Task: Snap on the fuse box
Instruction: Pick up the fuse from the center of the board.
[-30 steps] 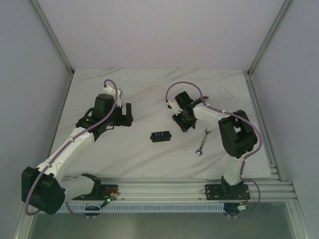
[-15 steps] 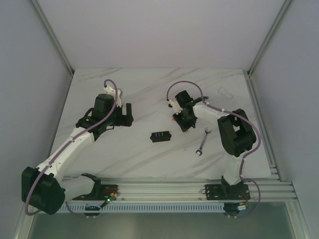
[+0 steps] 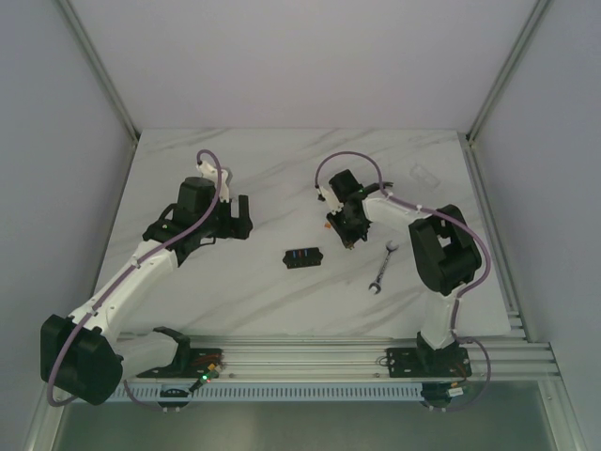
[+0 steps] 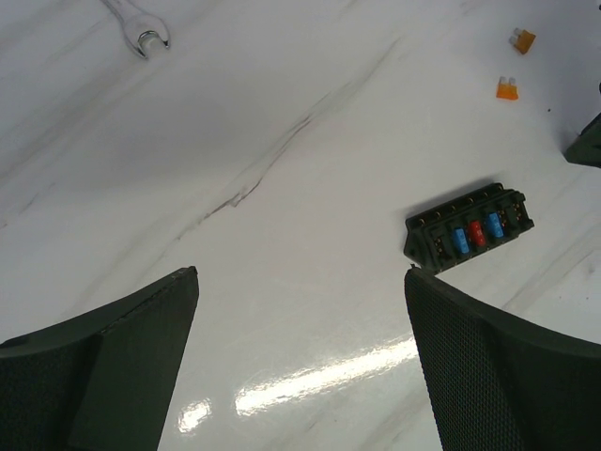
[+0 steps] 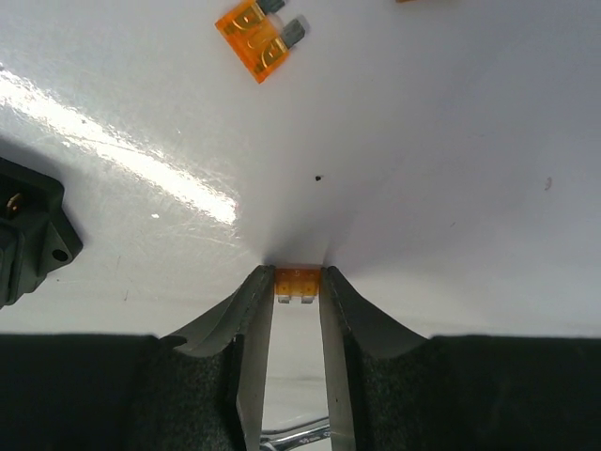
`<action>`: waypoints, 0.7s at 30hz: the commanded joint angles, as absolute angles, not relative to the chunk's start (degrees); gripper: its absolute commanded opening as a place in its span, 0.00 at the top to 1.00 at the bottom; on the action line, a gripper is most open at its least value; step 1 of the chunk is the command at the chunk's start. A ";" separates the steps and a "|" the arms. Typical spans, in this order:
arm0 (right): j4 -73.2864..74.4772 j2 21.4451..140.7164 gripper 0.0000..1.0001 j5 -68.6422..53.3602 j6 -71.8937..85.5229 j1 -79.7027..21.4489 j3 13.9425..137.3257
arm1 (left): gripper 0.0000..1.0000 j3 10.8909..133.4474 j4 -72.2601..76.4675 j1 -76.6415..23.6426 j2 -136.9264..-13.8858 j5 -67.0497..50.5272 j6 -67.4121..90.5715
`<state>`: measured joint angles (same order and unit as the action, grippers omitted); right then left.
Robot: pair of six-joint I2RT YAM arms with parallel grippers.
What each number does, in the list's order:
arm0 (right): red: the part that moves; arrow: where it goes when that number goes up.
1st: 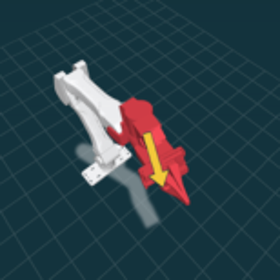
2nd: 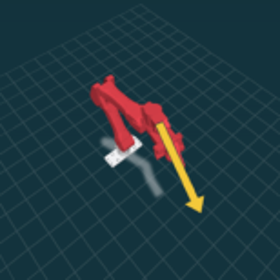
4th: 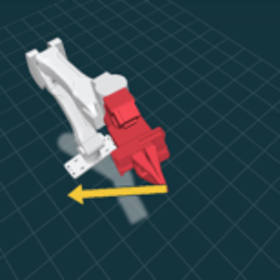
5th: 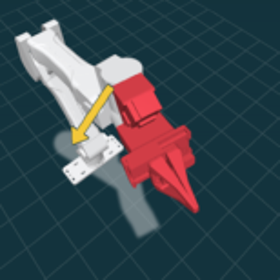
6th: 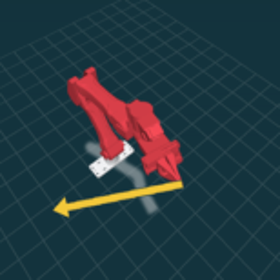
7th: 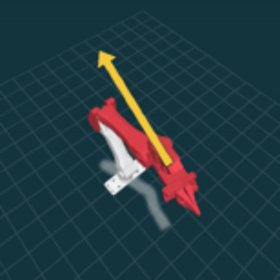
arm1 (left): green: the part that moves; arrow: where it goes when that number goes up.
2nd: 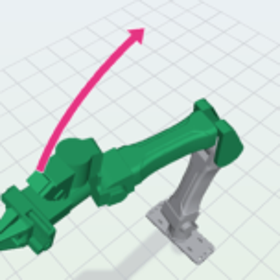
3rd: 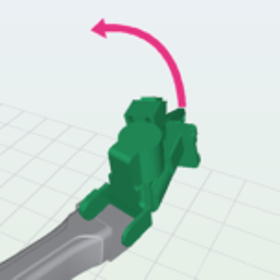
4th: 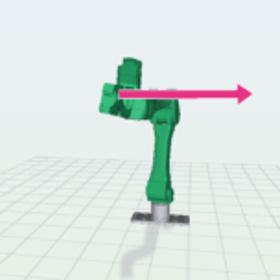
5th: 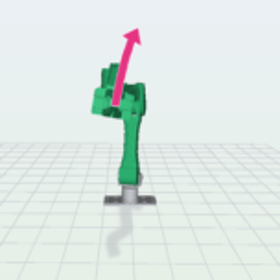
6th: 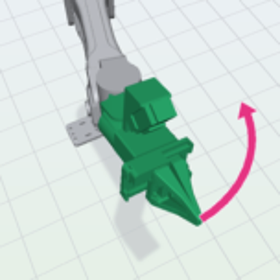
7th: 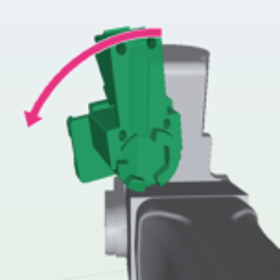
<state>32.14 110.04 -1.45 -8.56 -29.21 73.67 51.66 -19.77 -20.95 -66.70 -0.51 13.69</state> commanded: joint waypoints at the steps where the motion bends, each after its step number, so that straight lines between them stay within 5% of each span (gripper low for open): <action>1: 31.47 113.41 0.73 -0.18 -4.66 -29.34 69.27 | 0.00 51.03 -20.11 -20.57 -66.51 -3.20 14.33; 21: 19.88 91.26 0.73 2.65 15.94 -31.85 60.83 | 0.00 38.05 8.96 -31.81 -64.24 -3.35 30.70</action>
<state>24.08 96.05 1.76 10.39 -30.79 62.13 40.42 -3.70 -28.56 -63.44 -4.71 26.52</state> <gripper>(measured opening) 0.295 0.998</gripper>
